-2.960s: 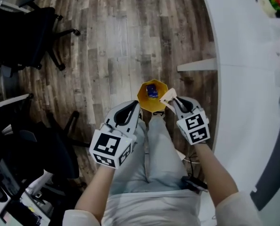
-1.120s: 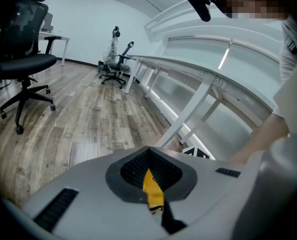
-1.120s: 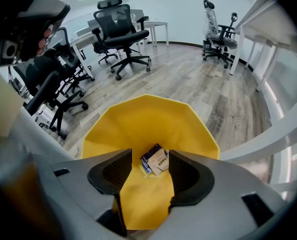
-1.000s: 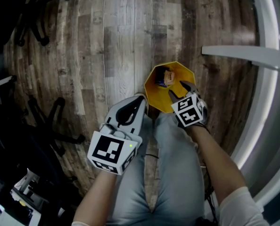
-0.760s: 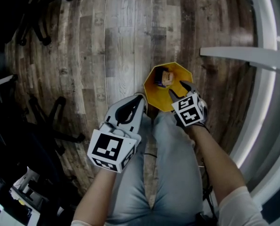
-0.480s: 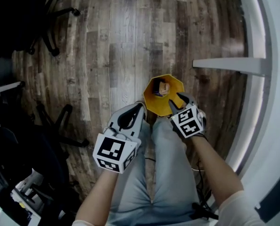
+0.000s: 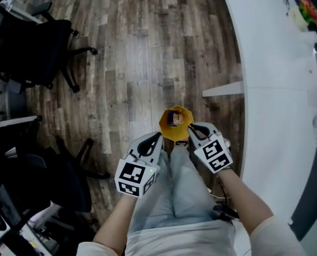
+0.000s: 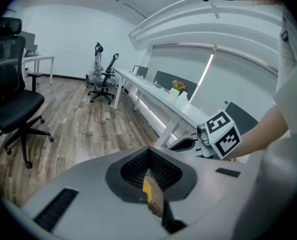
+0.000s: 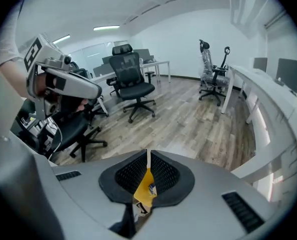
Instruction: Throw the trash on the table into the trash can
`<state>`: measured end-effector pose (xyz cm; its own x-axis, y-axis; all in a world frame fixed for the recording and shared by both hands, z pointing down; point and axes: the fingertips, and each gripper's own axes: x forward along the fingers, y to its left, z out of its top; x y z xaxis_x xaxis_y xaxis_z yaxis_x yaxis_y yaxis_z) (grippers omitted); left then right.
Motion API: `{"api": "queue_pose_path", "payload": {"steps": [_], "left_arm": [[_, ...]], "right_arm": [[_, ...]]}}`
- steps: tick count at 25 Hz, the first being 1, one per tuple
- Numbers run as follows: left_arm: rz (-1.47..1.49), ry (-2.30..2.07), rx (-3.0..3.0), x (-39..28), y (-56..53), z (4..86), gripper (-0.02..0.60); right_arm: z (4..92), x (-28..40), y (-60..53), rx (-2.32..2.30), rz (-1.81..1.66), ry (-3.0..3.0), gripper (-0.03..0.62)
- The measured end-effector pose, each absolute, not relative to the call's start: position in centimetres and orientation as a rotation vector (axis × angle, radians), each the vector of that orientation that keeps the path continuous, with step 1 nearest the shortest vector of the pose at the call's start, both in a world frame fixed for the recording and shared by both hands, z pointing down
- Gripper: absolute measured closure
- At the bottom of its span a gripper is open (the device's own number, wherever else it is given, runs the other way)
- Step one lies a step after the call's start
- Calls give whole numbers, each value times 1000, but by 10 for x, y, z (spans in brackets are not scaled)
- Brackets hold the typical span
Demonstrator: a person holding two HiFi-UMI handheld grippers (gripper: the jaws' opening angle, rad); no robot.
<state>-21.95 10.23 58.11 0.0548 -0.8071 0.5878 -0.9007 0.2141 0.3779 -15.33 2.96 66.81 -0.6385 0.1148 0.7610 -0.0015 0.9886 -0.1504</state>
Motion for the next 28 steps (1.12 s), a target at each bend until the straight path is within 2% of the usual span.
{"api": "queue_pose_path", "payload": {"steps": [8,15,28], "left_arm": [[153,-1799,1646,-206,100,496,580],[152,-1799,1687,-195,111,444,580],[117,-1812,1777,-187,101,387,580]], "right_arm": [[554,-136,20,-57,353,-2368,557],[479,-130,13,8,376,-2476,560],[408,-123,24,47,441,-2564,562]]}}
